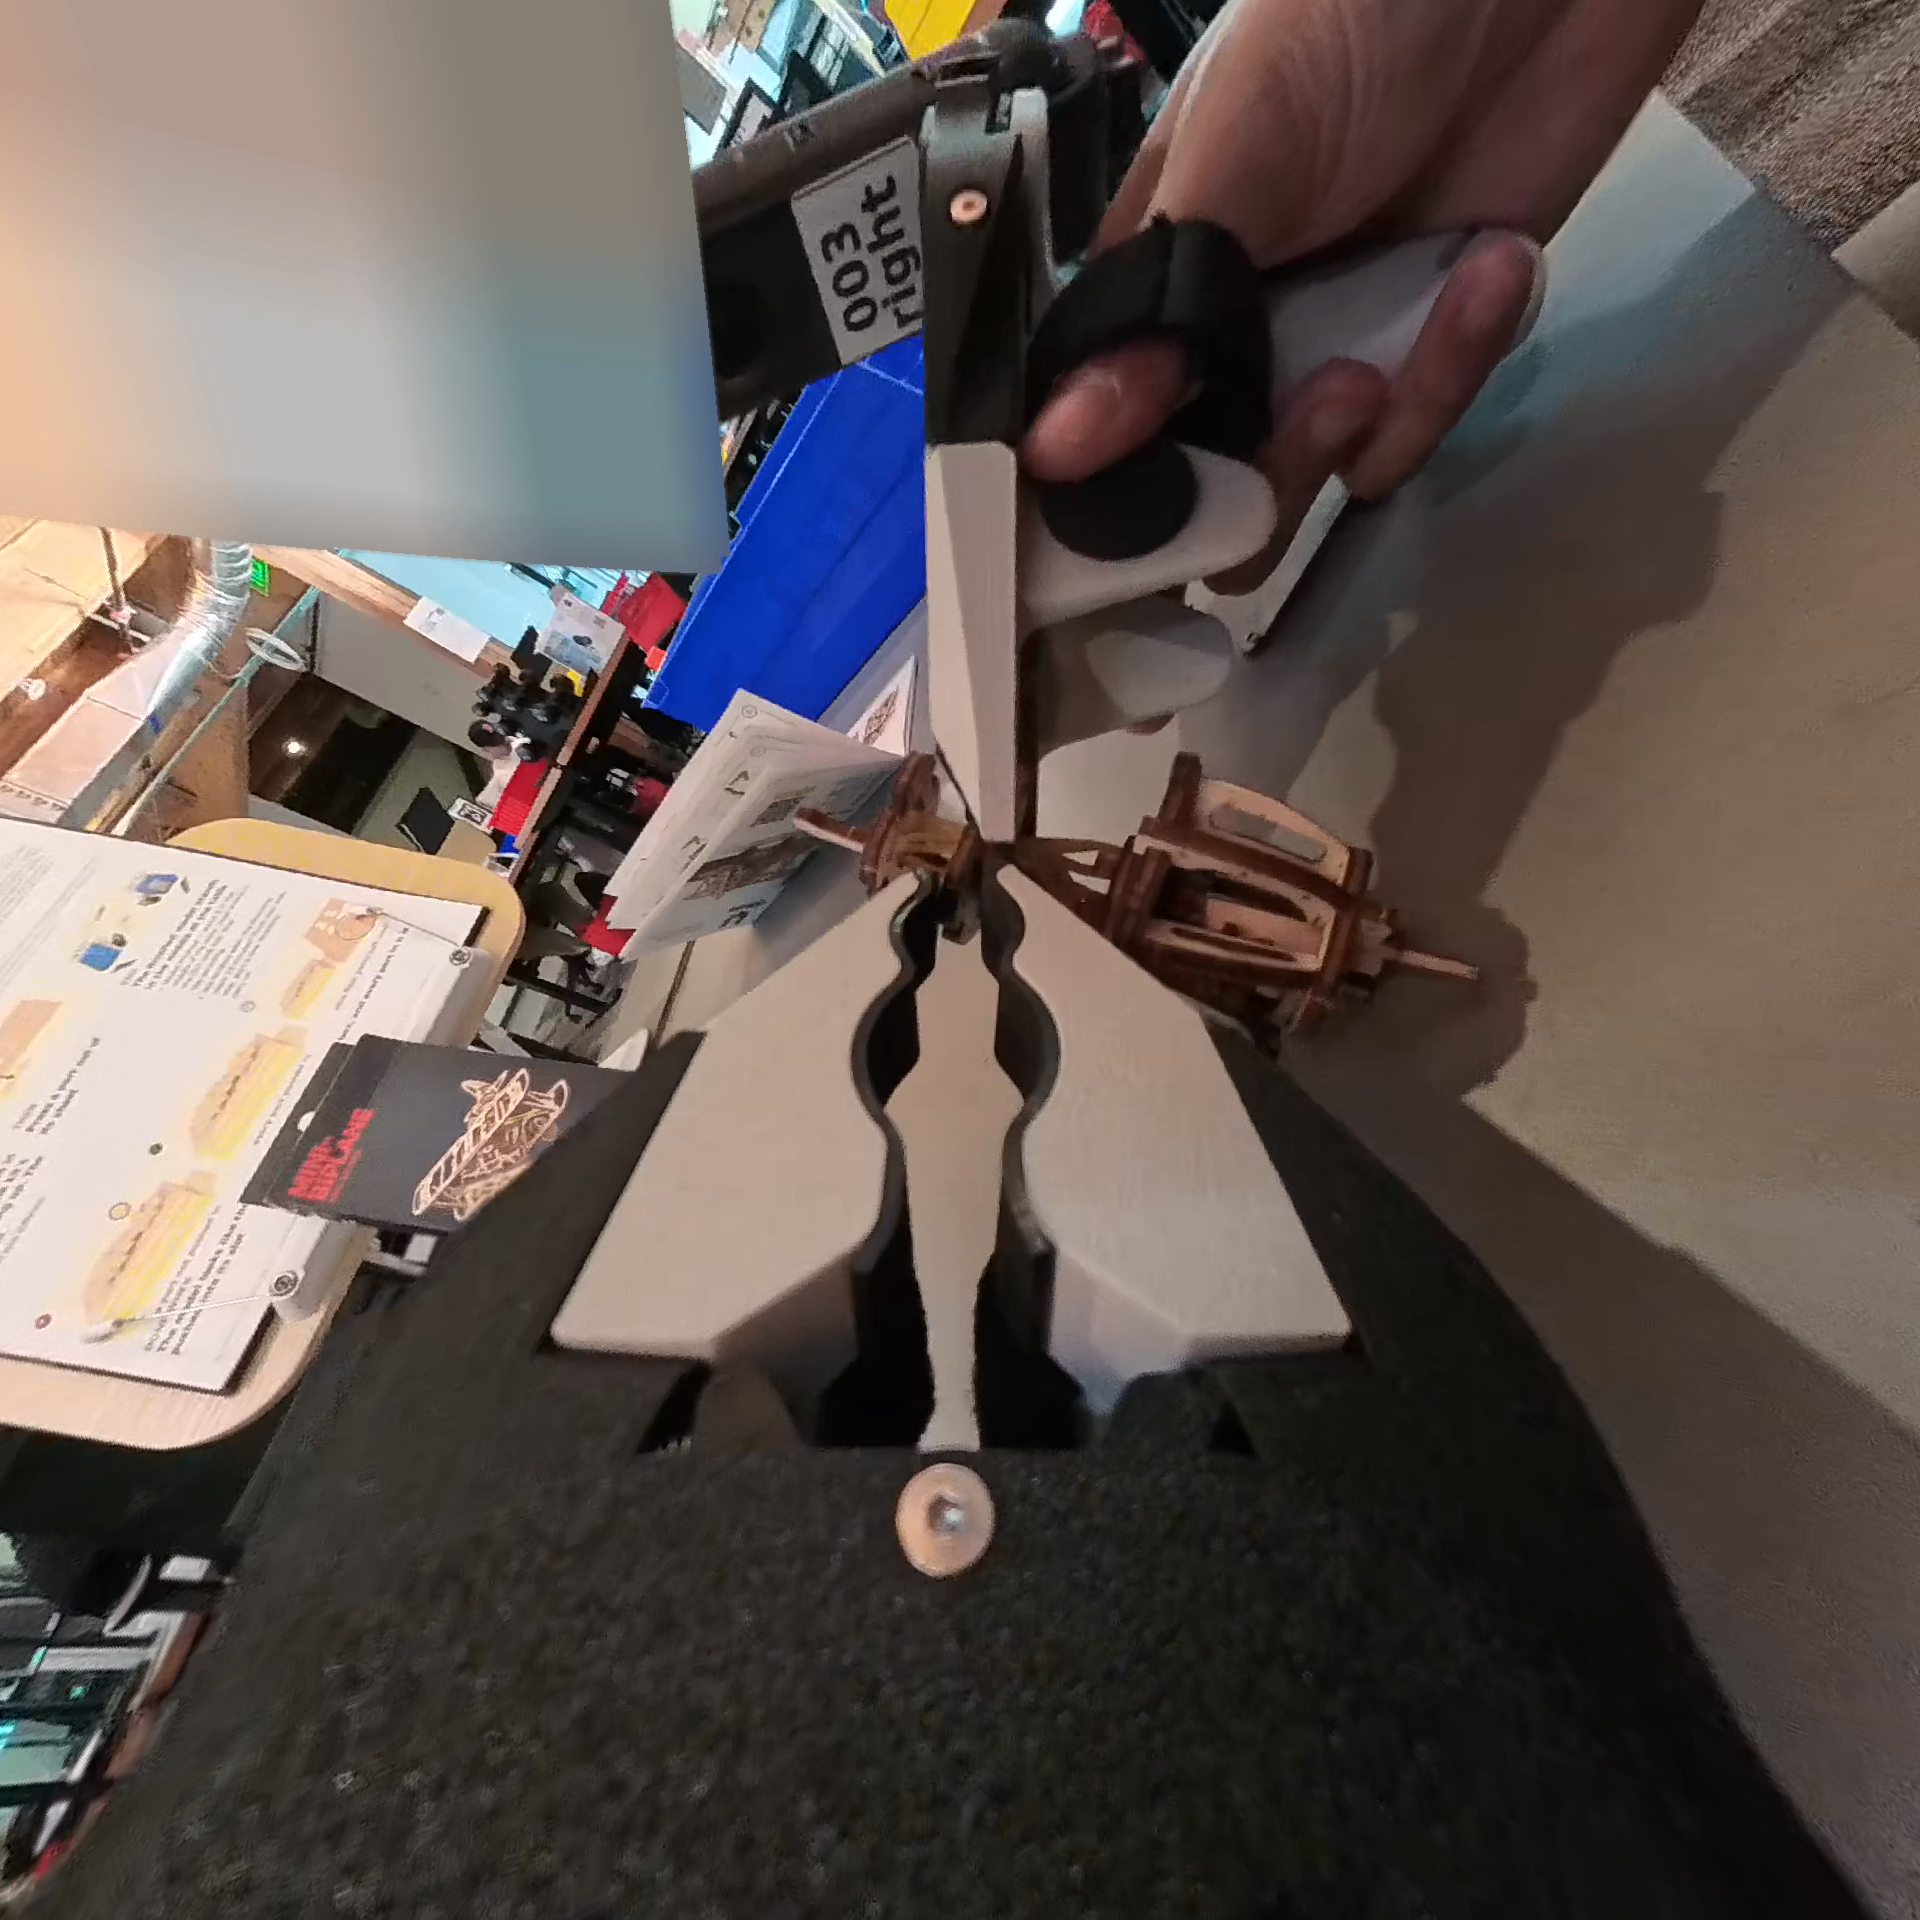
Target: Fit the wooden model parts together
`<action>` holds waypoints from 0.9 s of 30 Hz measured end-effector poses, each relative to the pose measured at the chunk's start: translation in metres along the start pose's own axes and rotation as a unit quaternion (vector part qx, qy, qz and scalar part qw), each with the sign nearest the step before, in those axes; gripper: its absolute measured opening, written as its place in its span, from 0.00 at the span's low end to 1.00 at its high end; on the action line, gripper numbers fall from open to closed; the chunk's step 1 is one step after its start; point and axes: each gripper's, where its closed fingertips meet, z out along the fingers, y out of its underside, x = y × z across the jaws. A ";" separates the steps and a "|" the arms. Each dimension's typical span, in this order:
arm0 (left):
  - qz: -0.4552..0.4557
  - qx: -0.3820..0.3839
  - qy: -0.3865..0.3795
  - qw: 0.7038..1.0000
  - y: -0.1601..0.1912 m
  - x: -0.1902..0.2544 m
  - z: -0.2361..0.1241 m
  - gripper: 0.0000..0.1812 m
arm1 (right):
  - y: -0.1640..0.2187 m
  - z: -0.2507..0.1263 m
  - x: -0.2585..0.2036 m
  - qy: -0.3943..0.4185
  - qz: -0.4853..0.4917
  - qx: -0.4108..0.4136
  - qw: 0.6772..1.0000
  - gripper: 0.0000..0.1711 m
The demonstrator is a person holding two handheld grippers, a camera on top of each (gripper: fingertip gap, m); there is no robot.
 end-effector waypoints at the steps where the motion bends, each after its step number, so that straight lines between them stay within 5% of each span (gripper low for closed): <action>1: 0.004 0.001 -0.002 1.000 0.000 0.000 0.000 0.03 | 0.001 -0.001 0.000 -0.004 0.002 -0.002 1.000 0.17; 14: 0.003 0.011 0.004 1.000 -0.002 0.000 -0.001 0.01 | 0.003 -0.052 0.007 0.078 -0.068 -0.061 0.993 0.18; 20: 0.013 0.037 0.011 0.999 -0.014 0.005 -0.004 0.01 | -0.007 -0.026 -0.012 0.040 -0.020 -0.001 0.999 0.29; 27: 0.011 0.045 0.003 0.999 -0.019 0.004 -0.007 0.01 | -0.003 -0.009 -0.019 0.007 -0.005 -0.001 1.000 0.17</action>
